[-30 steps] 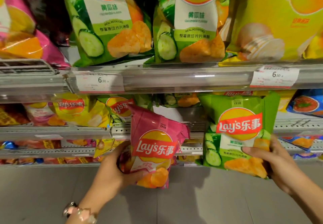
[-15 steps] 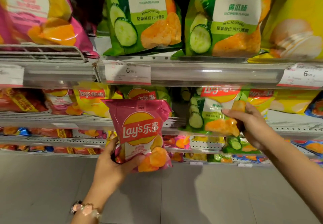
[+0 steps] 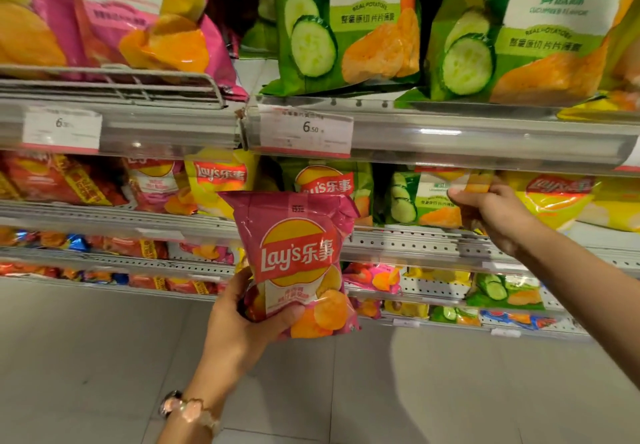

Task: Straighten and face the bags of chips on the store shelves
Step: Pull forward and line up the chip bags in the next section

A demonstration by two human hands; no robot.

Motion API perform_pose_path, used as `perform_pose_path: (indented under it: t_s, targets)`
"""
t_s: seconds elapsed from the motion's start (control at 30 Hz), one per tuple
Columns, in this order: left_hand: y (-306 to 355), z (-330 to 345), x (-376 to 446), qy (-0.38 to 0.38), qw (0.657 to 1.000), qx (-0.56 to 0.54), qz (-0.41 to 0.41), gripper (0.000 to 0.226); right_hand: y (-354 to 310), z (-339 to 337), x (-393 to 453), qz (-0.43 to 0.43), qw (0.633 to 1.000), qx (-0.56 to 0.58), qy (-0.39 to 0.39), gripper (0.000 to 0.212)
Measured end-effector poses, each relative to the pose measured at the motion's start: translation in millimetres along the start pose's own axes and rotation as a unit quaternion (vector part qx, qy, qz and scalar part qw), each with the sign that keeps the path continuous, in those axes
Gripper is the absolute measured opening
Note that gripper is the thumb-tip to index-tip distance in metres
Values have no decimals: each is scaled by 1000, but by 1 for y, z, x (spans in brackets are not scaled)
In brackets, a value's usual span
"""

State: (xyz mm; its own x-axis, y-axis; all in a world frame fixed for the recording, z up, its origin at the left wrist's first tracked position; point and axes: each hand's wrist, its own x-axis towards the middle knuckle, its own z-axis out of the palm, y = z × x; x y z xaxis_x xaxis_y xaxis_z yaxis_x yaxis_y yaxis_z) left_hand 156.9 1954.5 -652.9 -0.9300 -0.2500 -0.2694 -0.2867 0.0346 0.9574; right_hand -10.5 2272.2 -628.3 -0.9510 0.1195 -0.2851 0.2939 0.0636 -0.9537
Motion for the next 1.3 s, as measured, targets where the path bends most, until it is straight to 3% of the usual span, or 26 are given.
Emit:
perform_pose_path:
  t_s: [0.23,0.4,0.5,0.57,0.67,0.73,0.8,0.87,0.93,1.0,1.13,1.3]
  targets:
    - [-4,-9,5,7,1000,4,-11,79,20,3,-4,-10,996,-84,23,38]
    - [-3,-9,6,20,1000,-3,-6,101,22,4,-2,10,996,-85,32,44]
    - [-3,-5,1,19,1000,-20,-7,92,21,6,-7,13,995,-86,58,50]
    - [1,0,-3,17,999,-30,-5,82,22,11,-23,-18,990,-83,109,49]
    - [1,6,-4,25,999,-43,-10,66,38,22,-62,-148,969,-107,168,46]
    - [0,9,-4,31,999,-42,-10,69,43,36,-89,-189,967,-117,121,40]
    - [1,12,-4,35,999,-39,-7,77,38,56,-113,-144,986,-76,-27,32]
    - [4,14,-4,33,999,-41,-5,76,31,76,-127,-44,977,-59,-202,59]
    - [7,14,-5,8,999,-39,-4,72,28,89,-130,7,955,-76,-288,96]
    - [7,11,-4,-17,1000,-19,5,76,27,99,-129,14,947,-74,-313,99]
    - [7,-4,0,-55,998,-4,30,75,25,119,-133,-2,949,-51,-312,70]
    - [6,-36,17,-116,993,18,10,73,32,145,-140,12,959,2,-283,61]
